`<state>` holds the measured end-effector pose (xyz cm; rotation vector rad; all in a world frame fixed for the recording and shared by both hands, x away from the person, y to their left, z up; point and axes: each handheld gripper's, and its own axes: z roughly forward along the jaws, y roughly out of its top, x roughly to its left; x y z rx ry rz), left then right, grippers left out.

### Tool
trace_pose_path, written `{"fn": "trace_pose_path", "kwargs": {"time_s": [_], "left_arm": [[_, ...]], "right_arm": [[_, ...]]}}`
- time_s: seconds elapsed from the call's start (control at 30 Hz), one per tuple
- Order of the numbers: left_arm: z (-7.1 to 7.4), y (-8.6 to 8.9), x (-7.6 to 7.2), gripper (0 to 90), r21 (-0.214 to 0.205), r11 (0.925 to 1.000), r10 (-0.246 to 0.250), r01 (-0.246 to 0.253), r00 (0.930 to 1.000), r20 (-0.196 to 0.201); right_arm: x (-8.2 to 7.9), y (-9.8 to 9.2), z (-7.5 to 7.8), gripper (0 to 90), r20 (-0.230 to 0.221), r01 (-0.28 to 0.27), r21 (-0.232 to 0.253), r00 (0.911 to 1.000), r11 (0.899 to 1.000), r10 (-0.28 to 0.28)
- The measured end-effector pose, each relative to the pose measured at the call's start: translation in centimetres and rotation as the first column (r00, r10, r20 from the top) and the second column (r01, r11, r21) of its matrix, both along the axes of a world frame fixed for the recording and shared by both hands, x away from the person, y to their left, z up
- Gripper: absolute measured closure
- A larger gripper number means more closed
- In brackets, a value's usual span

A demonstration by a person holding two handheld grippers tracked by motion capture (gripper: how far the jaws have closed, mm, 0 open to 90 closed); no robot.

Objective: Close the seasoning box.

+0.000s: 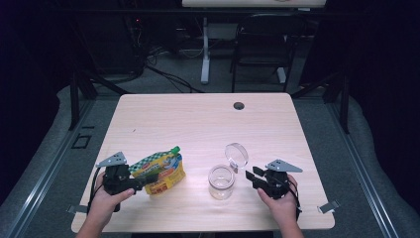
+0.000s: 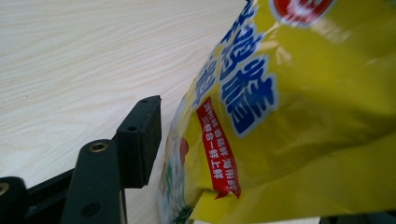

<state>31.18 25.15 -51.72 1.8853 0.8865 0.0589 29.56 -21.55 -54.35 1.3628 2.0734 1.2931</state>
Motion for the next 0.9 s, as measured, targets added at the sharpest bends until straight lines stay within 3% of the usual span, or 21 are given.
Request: {"fn": "trace_pose_path", "kwargs": {"time_s": [0.13,0.47,0.7,0.9], "left_arm": [[-0.6,-0.2,0.1,39.4,0.019,0.9998,-0.011,0.012,0.9999,-0.008],[-1.4,-0.5,0.3,39.3,-0.004,0.9999,-0.010,0.010,0.9999,0.007],[-2.2,-0.7,0.4,39.0,0.019,0.9998,-0.010,0.010,0.9999,-0.007],[-3.1,-0.8,0.8,39.0,0.012,0.9999,-0.010,0.010,0.9997,-0.021]], "right_arm": [[0.0,0.0,0.0,61.3,-0.002,-0.001,-0.002,1.0000,1.000,0.001],[0.0,0.2,-0.1,60.7,-0.003,-0.006,-0.007,1.0000,1.000,0.006],[0.0,0.3,-0.2,60.4,-0.003,-0.010,-0.010,0.9999,1.000,0.010],[0.0,0.3,-0.2,60.0,-0.004,-0.009,-0.019,1.0000,1.000,0.009]]}}
